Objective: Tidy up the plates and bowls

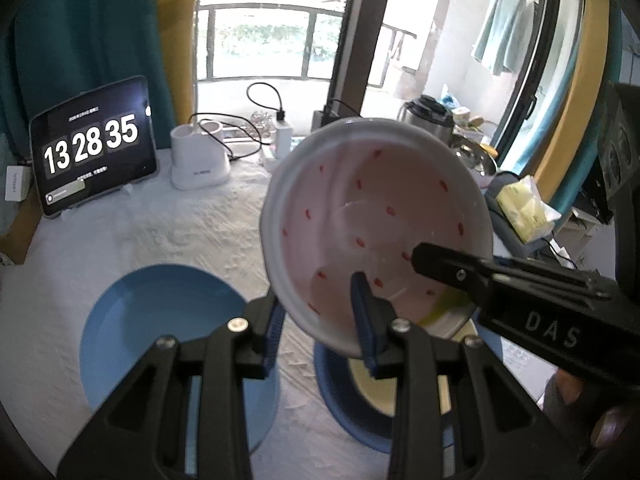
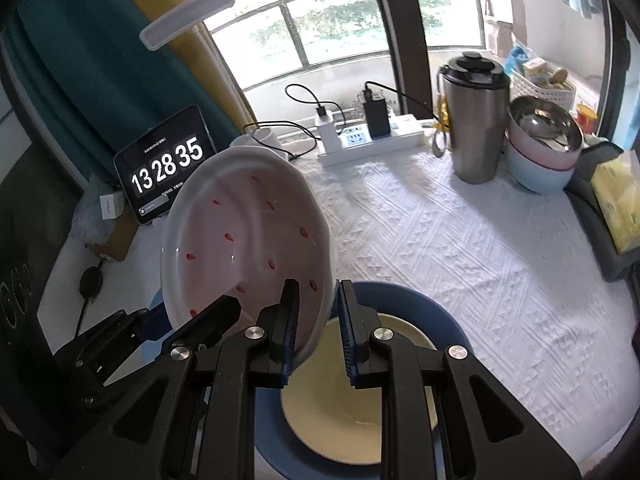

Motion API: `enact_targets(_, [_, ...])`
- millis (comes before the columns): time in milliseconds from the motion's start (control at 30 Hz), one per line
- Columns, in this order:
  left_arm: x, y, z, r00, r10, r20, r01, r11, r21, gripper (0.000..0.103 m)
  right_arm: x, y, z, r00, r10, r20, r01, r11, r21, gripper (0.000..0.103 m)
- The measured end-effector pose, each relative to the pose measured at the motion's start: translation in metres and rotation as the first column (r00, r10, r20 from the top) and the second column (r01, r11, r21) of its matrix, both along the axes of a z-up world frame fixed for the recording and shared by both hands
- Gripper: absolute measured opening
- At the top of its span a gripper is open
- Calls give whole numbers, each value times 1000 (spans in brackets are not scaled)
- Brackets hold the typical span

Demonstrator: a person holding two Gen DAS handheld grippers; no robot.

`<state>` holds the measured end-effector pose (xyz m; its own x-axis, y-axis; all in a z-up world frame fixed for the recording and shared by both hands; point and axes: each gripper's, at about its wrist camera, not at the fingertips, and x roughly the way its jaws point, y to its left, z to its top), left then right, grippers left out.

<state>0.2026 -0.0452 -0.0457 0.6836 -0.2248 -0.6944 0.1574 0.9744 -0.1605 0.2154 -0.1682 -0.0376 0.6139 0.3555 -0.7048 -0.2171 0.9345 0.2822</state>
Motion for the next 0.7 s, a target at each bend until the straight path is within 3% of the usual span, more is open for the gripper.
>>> enact_targets(700, [-15,-33,-17,996,-65,-53,67,997,37,32,-22,-35,-21,998,-53,-39,54,998,13,21])
